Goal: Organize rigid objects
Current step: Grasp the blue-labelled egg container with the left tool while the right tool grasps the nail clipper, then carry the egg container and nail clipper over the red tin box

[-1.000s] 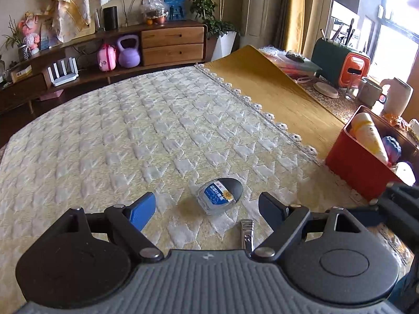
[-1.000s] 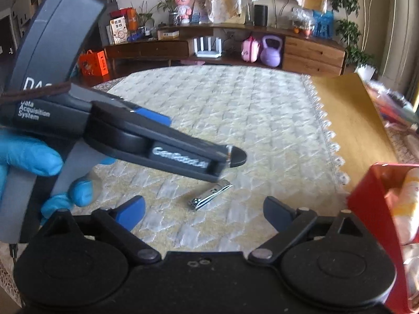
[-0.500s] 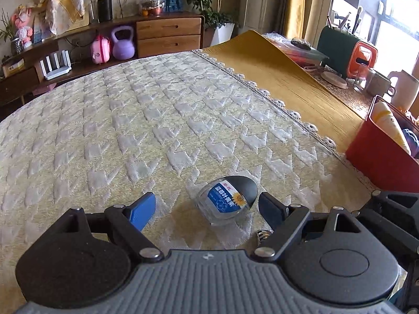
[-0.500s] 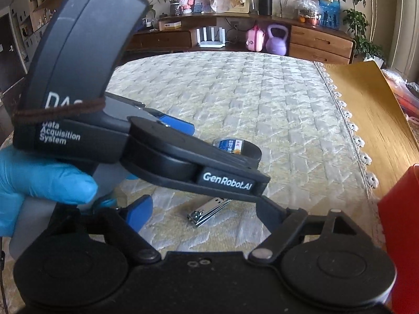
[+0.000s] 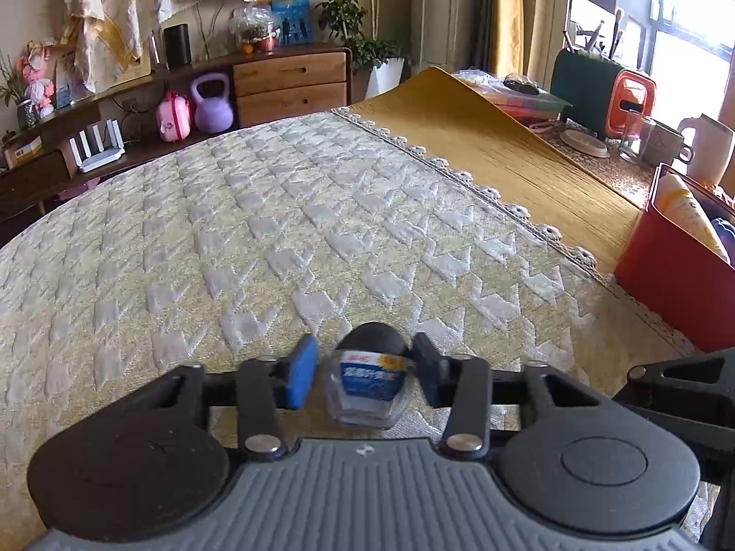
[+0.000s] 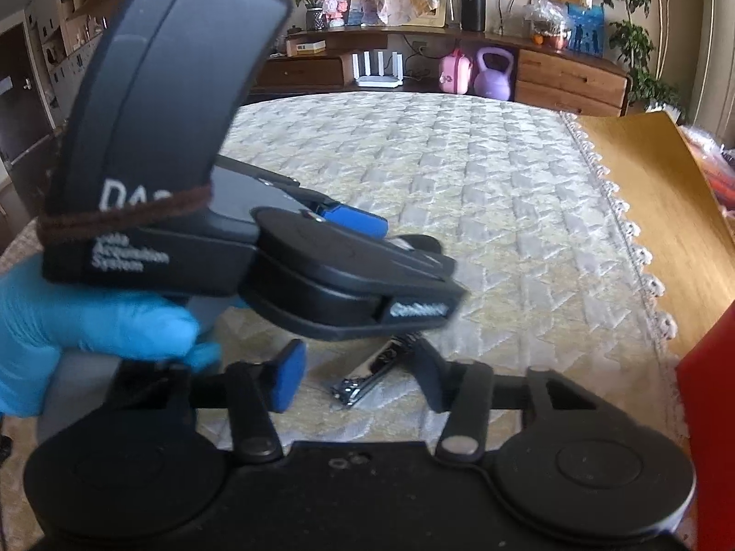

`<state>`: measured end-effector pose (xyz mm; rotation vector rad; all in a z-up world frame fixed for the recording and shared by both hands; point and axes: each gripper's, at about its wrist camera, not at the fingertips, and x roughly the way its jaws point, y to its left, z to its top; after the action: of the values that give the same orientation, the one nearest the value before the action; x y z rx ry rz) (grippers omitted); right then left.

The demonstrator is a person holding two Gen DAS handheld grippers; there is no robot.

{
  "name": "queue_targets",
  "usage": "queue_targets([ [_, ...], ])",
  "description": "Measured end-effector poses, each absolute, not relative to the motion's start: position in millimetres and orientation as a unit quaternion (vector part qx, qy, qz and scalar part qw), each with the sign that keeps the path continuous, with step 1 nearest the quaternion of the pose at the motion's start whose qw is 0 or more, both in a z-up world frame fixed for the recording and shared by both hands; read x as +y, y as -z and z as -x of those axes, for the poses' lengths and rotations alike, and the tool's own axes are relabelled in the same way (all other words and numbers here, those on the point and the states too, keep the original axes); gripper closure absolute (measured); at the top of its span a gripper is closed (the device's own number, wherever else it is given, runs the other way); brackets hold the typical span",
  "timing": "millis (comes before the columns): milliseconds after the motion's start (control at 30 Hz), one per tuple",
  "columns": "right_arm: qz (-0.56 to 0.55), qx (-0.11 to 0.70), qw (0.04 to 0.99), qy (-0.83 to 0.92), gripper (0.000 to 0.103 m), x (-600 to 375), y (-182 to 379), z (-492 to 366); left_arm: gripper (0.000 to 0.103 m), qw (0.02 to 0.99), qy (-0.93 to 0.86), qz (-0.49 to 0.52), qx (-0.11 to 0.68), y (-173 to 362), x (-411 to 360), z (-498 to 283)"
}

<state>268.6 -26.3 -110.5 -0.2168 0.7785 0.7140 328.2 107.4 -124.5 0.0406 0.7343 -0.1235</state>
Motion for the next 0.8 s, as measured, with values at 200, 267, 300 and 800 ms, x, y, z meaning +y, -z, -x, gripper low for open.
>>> queue_targets([
  [200, 0.104, 0.369, 0.863, -0.33, 0.086, -33.0, 109.8, -270.0, 0.065, 0.931, 0.047, -0.011, 0.362, 123.0, 110.4, -324.9],
  [267, 0.108, 0.368, 0.861, -0.333, 0.092, -33.9, 109.5, -269.3, 0.065, 0.93, 0.044, -0.007, 0.364, 122.2, 111.1, -322.3],
  [300, 0.113, 0.366, 0.861, -0.335, 0.093, -33.4, 109.3, -267.6, 0.065, 0.93, 0.042, -0.004, 0.366, 121.6, 111.5, -320.7],
  [800, 0.066, 0.364, 0.873, -0.318, 0.093, -88.7, 89.3, -255.0, 0.065, 0.923, 0.031, 0.021, 0.382, 104.7, 108.1, -278.2],
])
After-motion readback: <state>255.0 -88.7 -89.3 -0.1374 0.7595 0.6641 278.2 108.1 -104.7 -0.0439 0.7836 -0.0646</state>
